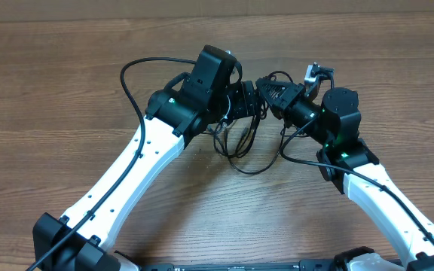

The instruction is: Untangle cables

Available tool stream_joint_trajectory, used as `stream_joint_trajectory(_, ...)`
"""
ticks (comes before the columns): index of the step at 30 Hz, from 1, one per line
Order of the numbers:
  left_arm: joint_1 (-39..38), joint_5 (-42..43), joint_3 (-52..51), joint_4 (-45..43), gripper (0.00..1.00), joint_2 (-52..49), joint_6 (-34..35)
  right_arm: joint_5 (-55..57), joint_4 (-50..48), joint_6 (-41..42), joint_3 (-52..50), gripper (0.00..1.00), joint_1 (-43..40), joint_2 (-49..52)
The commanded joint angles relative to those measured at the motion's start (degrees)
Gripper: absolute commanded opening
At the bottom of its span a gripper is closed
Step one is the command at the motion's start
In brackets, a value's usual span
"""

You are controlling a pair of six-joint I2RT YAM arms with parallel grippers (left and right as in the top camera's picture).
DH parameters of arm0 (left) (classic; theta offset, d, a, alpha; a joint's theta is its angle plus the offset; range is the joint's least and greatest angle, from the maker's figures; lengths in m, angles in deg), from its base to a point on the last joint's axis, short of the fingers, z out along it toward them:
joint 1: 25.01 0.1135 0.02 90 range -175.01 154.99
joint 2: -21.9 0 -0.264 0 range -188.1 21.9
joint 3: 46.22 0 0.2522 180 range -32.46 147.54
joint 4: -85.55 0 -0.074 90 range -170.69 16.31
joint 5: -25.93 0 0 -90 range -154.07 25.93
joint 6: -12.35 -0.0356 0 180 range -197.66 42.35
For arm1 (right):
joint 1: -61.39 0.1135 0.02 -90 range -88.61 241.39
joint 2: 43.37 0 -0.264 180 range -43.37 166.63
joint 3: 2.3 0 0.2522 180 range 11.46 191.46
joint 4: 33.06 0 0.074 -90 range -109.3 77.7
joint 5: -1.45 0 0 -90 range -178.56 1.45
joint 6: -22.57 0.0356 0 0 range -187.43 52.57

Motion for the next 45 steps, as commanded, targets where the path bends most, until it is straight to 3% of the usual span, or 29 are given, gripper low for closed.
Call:
stream_joint_trajectory(1, -0.94, 3.10, 0.04, 0.59, 0.66, -1.75, -1.75, -6.40, -3.17, 2.62, 1.36, 0.04, 1.38, -1.18)
stream_joint_trajectory(9, -0.94, 3.28, 0.04, 2.01, 0.38, -1.75, -4.07, -7.02, -6.29, 3.06, 1.36, 0.04, 1.38, -1.20)
stream_joint_trajectory(27, -0.63, -13.35, 0.04, 11.56, 0.30, -1.75, -5.16, -9.60, -8.76, 4.50, 1.36, 0.04, 1.38, -1.20)
stream_joint_trajectory(39, 3.72, -19.50, 0.04, 17.53, 0.15, -1.75, -5.16, -9.88, -8.72, 4.48, 1.36, 0.04, 1.38, -1.20)
stream_joint_trajectory(45, 7.96, -16.13, 0.04, 19.15, 0.10, -1.73, -5.20, -9.84, -8.70, 4.39, 1.36, 0.04, 1.38, -1.18)
